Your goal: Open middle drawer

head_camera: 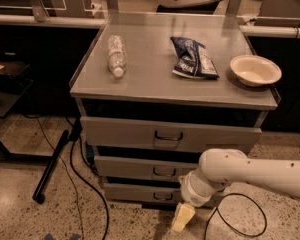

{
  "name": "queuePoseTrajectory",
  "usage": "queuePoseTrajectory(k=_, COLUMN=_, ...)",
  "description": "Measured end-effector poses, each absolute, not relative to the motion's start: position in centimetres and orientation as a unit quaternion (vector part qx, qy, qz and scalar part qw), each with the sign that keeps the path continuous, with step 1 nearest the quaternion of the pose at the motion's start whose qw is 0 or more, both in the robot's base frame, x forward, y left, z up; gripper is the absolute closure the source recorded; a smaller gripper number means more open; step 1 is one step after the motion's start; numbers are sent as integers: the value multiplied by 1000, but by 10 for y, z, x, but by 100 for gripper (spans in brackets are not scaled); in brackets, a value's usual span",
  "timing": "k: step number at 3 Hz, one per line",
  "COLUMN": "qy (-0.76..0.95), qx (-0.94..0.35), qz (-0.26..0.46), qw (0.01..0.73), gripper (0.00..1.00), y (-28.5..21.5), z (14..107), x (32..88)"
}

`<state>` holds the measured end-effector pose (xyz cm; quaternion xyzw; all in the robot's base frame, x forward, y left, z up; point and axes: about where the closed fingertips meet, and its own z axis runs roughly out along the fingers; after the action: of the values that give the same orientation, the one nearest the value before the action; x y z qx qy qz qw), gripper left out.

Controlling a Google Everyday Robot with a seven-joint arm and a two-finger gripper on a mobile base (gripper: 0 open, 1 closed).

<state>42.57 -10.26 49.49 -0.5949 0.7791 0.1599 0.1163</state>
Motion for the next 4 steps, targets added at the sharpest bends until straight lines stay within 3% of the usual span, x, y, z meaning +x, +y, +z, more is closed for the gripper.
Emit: queuePoseTrajectory(k=4, qy=778, qx=-575, qz=194, qw=163, gripper=0, y=-45, z=443, x=483)
